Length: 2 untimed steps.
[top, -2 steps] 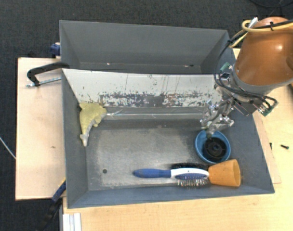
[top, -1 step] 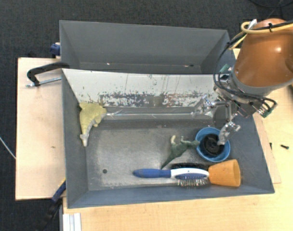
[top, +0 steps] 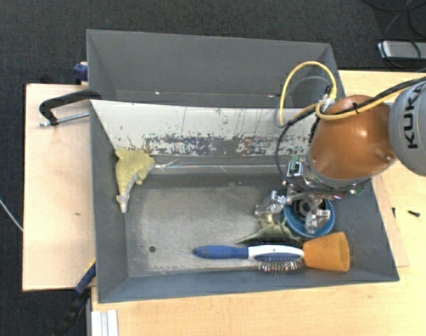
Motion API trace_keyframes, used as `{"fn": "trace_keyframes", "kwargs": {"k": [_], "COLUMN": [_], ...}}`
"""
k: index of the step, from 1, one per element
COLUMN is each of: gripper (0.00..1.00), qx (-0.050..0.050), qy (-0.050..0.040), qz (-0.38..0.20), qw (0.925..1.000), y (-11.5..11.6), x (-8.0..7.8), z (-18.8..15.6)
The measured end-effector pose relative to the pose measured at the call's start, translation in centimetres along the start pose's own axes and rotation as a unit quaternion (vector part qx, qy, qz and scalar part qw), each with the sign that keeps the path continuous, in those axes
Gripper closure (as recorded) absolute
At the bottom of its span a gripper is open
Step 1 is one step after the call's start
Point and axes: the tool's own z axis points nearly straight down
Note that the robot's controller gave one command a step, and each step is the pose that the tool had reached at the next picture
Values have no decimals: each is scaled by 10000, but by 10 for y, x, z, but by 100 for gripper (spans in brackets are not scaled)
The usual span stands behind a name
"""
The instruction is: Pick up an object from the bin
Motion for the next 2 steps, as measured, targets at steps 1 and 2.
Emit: {"fn": "trace_keyframes", "kwargs": {"k": [1,2], "gripper": [100,100], "qx": [63,0], "qy": [-14,26], "qz": [3,183], "qw": [10000,9998], "y": [-4,-10], "x": [-1,0], "z": [-4,-143]}}
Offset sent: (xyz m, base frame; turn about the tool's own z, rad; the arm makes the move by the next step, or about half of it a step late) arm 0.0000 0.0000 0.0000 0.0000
